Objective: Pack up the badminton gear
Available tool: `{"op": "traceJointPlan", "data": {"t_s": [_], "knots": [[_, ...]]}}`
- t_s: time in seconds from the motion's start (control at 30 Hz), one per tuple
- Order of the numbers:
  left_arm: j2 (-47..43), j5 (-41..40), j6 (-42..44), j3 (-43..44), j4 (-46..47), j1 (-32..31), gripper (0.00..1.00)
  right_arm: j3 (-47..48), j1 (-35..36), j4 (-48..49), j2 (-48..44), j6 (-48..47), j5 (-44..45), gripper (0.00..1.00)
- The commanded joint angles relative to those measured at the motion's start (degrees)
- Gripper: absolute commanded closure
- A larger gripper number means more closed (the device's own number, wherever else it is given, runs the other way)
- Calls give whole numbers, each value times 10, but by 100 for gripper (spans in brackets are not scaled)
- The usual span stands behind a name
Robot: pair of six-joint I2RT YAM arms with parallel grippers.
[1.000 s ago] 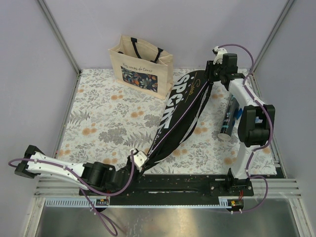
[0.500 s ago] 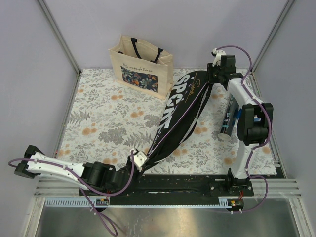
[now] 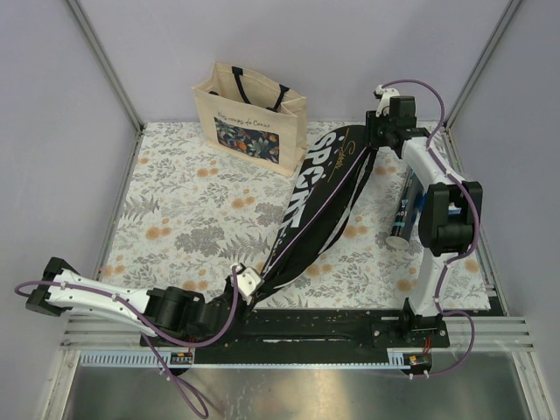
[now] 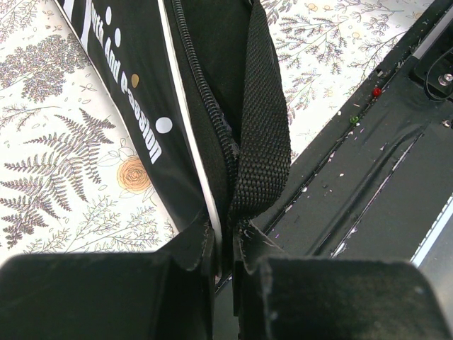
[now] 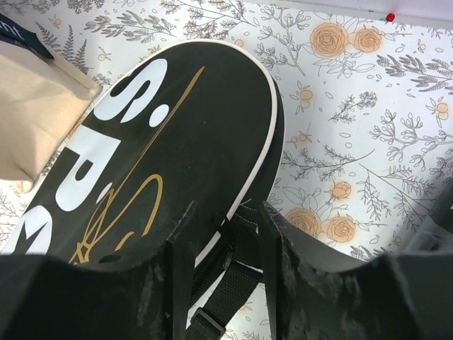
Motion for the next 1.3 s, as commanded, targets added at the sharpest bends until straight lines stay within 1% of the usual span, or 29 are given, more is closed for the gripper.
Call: {"op": "traceJointPlan", "data": {"t_s": [0.0,0.17,0.33,0.37,0.43,0.5,0.53,0.6,0.63,0.83,0.93,1.0,1.1,1.17,1.27], "knots": [[-3,-7,-8,32,61,3,100,35,16,2,13,-23,27,52],[-2,-6,-5,35,62,3,100,49,24,-2,25,-32,50,57],[-7,-6,-6,33,62,3,100,61,36,-20,36,-48,81,58],[-9,-7,-6,33,62,3,100,66,39,-26,39,-53,111,58],[-10,-6,-6,33,63,3,100,66,42,-30,41,-60,126,62],[-12,-6,-9,32,62,3,100,64,43,-31,40,-60,132,72],[-14,-6,-9,32,61,3,100,62,43,-30,36,-61,131,81],[-15,-6,-9,32,62,3,100,59,43,-31,26,-62,128,95],[-15,-7,-8,33,63,3,100,57,43,-29,23,-63,126,100],[-12,-13,-5,34,68,4,100,35,43,-24,-14,-47,117,100],[-9,-13,-7,35,66,5,100,8,43,-5,-45,-31,90,100],[-7,-13,-6,33,69,6,100,-22,43,4,-67,-11,86,100],[-5,-14,-1,33,76,11,100,-75,43,35,-101,31,42,100],[-3,-11,3,35,81,12,100,-109,43,56,-120,62,30,100],[-1,-8,7,37,84,14,100,-150,43,86,-147,82,-6,100]]}}
